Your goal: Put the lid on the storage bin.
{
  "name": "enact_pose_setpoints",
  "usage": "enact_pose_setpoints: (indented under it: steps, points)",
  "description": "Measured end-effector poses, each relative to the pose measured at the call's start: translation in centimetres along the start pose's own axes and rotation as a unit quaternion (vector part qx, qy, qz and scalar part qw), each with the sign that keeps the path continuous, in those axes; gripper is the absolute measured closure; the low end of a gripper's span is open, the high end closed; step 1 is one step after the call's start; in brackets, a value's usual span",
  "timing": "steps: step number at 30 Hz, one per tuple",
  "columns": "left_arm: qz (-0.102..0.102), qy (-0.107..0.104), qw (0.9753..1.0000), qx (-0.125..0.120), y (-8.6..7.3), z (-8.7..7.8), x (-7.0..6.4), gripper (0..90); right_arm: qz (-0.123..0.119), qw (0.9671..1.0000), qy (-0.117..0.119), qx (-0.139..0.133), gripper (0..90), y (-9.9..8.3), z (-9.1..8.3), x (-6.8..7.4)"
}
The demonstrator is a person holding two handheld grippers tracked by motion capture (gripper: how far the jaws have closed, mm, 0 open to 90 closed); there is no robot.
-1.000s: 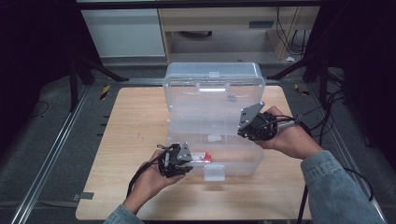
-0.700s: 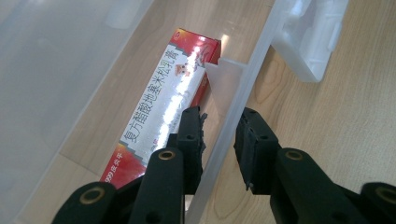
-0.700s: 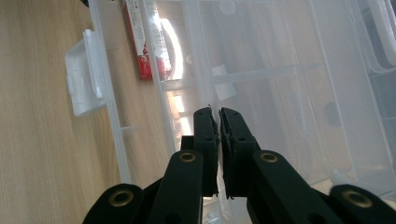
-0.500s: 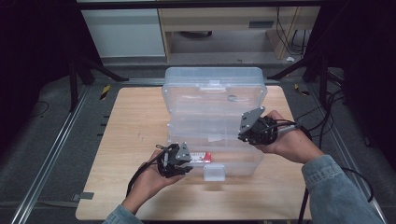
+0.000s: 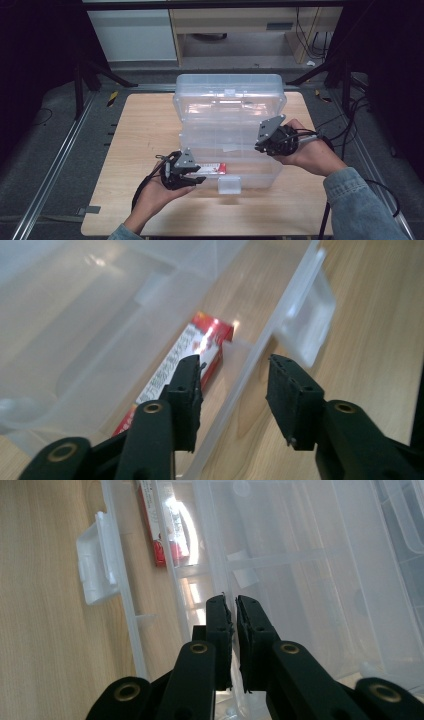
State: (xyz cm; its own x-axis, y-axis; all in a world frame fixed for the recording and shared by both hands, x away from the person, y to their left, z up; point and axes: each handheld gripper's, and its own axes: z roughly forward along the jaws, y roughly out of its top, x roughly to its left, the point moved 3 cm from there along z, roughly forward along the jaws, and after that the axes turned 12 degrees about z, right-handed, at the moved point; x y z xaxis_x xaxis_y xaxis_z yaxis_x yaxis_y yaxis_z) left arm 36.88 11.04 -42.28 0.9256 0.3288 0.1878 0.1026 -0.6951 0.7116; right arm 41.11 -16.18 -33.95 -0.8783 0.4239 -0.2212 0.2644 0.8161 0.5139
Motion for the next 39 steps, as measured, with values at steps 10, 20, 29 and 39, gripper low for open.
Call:
enact_pose_setpoints:
  steps: [10, 20, 29, 39]
  points:
    - [-0.05, 0.021, 0.9938, -0.097, 1.4, -4.0, 0.3, 41.7, 0.012, 0.9999, 0.0, -0.006, 84.0, -0.2, 0.0, 0.1]
    - [-0.09, 0.076, 0.9826, -0.144, 2.0, -8.8, 3.3, 56.7, 0.023, 0.9996, 0.004, -0.014, 83.1, -0.4, 0.0, 0.0]
    - [-0.13, 0.084, 0.9793, -0.131, 1.5, -8.3, 6.9, 65.1, 0.033, 0.9992, 0.009, -0.022, 82.5, -0.8, 0.1, 0.1]
    - [-0.127, 0.093, 0.9808, -0.115, 2.2, -7.5, 8.4, 67.3, 0.039, 0.9986, 0.01, -0.033, 81.0, -1.3, 0.3, 0.5]
